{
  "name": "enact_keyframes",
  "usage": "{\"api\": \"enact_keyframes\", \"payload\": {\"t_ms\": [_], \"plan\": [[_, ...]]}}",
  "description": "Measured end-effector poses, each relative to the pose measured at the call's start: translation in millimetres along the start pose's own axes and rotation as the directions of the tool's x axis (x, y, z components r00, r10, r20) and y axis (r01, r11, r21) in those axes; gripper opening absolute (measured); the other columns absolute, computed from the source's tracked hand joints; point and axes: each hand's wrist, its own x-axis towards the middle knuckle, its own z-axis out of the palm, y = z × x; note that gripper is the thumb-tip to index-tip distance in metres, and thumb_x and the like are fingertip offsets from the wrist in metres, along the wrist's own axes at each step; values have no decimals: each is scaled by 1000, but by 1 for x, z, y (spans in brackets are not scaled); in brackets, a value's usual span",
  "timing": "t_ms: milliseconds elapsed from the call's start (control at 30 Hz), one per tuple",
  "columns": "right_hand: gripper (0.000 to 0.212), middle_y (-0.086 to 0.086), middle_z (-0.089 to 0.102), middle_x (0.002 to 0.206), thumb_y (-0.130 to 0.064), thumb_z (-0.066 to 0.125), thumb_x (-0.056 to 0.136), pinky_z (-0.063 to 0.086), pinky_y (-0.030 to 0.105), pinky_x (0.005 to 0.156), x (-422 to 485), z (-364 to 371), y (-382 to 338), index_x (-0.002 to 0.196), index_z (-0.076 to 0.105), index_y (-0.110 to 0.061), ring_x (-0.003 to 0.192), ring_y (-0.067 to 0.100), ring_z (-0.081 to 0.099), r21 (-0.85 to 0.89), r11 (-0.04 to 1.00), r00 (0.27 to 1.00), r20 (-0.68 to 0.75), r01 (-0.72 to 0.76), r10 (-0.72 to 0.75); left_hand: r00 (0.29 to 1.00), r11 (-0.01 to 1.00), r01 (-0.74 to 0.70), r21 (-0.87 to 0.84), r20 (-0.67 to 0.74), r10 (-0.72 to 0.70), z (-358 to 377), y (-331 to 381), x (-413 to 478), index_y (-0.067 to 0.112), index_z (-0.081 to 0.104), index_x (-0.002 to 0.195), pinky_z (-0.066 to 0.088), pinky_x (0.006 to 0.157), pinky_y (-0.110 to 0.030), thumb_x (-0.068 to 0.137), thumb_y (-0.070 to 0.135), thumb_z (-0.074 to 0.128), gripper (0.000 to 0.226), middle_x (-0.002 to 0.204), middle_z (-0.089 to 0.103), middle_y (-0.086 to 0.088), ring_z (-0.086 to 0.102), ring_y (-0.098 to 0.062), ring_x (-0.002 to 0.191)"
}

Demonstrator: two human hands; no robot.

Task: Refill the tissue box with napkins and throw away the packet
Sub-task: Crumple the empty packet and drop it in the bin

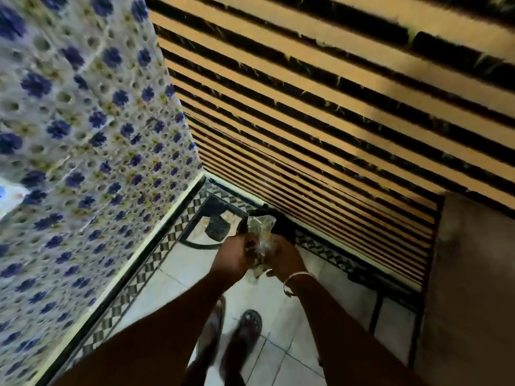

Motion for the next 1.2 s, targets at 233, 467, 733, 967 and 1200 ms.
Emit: {"api": "enact_keyframes", "payload": {"t_ms": [233,467,733,967,1200], "plan": [[32,14,68,114,-3,62,91,51,24,87,124,8,68,123,63,-4,106,28,63,-117,993,995,-98,-33,22,1000,996,11,83,-19,-9,75,-57,95,16,72,113,48,84,-31,84,12,63,31,120,68,-12,62,-32,113],[37,20,68,118,-18,57,87,49,44,102,222,35,131,120,64,-3,114,37,63,-304,952,978,-206,-45,-19,1000,995,0,102,13,-1,137,-109,165,8,73,111,52,86,-37,84,5,62,29,112,73,-15,67,-34,105],[35,25,61,131,-12,50,97,47,50,105,296,45,187,130,58,0,123,43,57,-301,941,988,-59,-155,144,979,977,0,212,197,-43,212,-169,230,2,70,108,53,88,-42,89,7,58,24,109,70,-19,66,-36,104],[39,25,49,145,-5,40,103,38,37,106,323,60,197,140,48,3,134,39,48,-480,865,974,88,-144,211,850,950,-43,309,512,-128,254,-205,252,0,50,136,41,101,-38,96,7,51,41,136,55,-24,53,-40,125],[38,22,57,137,-16,42,104,43,37,100,310,70,184,134,54,2,127,37,53,-329,912,970,-98,-244,224,941,967,121,222,285,-183,234,-201,242,-1,64,121,47,96,-44,96,17,53,33,125,64,-24,58,-41,119]]}}
